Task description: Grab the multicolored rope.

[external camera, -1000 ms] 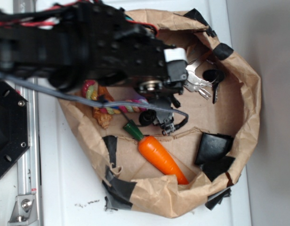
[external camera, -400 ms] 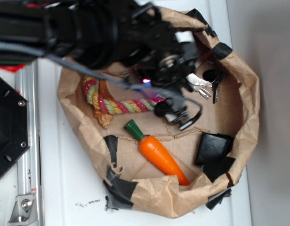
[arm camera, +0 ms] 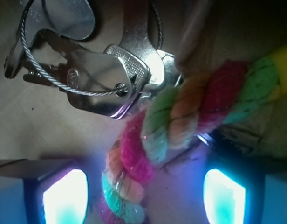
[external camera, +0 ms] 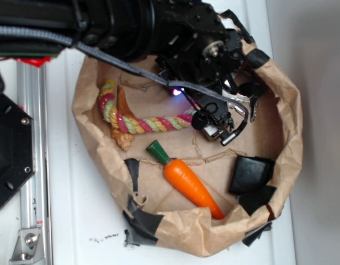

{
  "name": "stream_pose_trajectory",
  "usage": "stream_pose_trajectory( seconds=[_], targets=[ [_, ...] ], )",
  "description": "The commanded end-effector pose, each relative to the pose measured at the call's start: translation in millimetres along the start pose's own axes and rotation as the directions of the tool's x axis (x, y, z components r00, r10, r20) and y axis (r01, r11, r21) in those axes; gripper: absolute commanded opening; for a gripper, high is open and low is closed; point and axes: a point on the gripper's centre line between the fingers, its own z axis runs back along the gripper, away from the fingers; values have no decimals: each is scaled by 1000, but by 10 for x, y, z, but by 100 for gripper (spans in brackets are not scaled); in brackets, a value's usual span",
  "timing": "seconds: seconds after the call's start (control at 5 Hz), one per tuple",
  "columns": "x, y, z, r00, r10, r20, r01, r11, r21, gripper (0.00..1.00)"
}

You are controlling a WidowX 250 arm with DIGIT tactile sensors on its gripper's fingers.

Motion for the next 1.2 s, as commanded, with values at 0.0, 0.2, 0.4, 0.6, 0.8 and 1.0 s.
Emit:
stream_pose_trajectory(
  seconds=[0.0, 0.2, 0.4, 0.6, 0.8, 1.0],
  targets=[
    [29, 76, -135, 998, -51, -26, 51, 999, 17, 0],
    [30, 74, -138, 998, -52, -34, 53, 998, 17, 0],
    [30, 72, -136, 998, -54, -28, 55, 998, 19, 0],
    [29, 69, -134, 998, -52, -23, 53, 998, 25, 0],
    [28, 74, -133, 999, -48, -24, 49, 999, 23, 0],
    [23, 81, -117, 998, -53, -20, 54, 998, 21, 0]
  ],
)
